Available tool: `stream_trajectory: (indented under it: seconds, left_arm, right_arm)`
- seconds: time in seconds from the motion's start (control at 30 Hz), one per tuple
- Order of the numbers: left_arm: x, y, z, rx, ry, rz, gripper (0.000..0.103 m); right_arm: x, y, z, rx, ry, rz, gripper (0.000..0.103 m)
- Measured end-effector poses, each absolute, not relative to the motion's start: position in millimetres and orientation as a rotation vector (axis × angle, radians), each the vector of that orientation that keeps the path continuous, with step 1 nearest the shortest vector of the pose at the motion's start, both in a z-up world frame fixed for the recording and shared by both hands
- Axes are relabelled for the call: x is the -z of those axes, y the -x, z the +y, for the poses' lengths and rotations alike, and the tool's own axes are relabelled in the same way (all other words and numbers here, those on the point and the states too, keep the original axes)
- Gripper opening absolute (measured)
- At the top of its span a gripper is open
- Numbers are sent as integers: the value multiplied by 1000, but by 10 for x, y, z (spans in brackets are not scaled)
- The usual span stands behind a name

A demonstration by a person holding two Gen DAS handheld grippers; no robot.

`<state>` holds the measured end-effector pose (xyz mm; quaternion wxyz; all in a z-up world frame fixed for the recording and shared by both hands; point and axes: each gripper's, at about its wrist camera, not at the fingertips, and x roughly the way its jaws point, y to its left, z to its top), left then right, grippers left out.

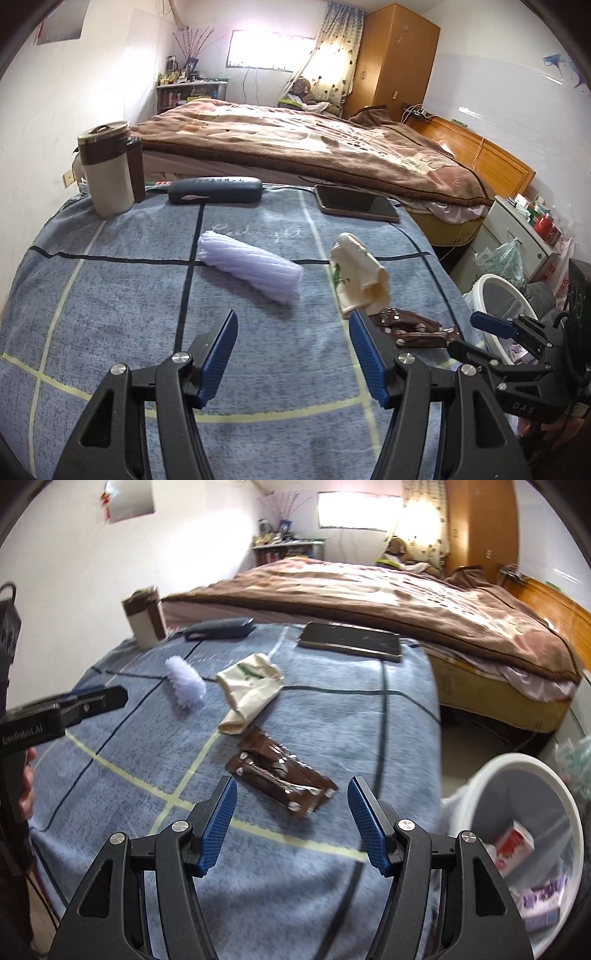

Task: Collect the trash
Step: 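Move both open tools back over the remaining trash on the bed, then grasp the brown coffee sachet with the right tool while the left tool grasps the white foam sleeve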

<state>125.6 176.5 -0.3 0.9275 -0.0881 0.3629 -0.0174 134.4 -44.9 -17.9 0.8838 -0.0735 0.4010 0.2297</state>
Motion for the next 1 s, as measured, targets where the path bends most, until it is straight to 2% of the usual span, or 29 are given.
stream_trajectory:
  seconds: [0.27, 0.37, 0.57, 0.77, 0.8, 0.83, 0.9, 0.93, 1.0]
  left_arm:
    - [62, -1346, 1887, 27, 187, 757, 65]
    - [64, -1359, 1921, 26, 189, 756, 65]
    - [78, -1415, 1947, 27, 198, 760, 65]
    - [122, -1533, 1961, 28, 200, 783, 65]
    - [132, -1561, 1972, 26, 208, 788, 65]
    - [141, -1591, 1989, 25, 219, 791, 65]
    - [162, -1655, 2033, 21, 253, 800, 68]
    - [173, -1692, 2058, 19, 273, 802, 71]
    - [191, -1762, 2079, 0, 287, 810, 72]
  right_arm:
    - [344, -1423, -290, -562, 175, 914, 64]
    - [343, -1327, -254, -662, 151, 954, 60]
    - [256, -1252, -174, -640, 190, 897, 60]
    - [355, -1396, -5, -636, 208, 918, 60]
    - [365, -1421, 8, -628, 216, 920, 53]
    - [375, -1422, 42, -622, 229, 914, 41]
    - [384, -1414, 57, -620, 234, 910, 32]
    - [391, -1408, 62, -624, 234, 912, 21]
    - [407, -1392, 61, -628, 225, 912, 18]
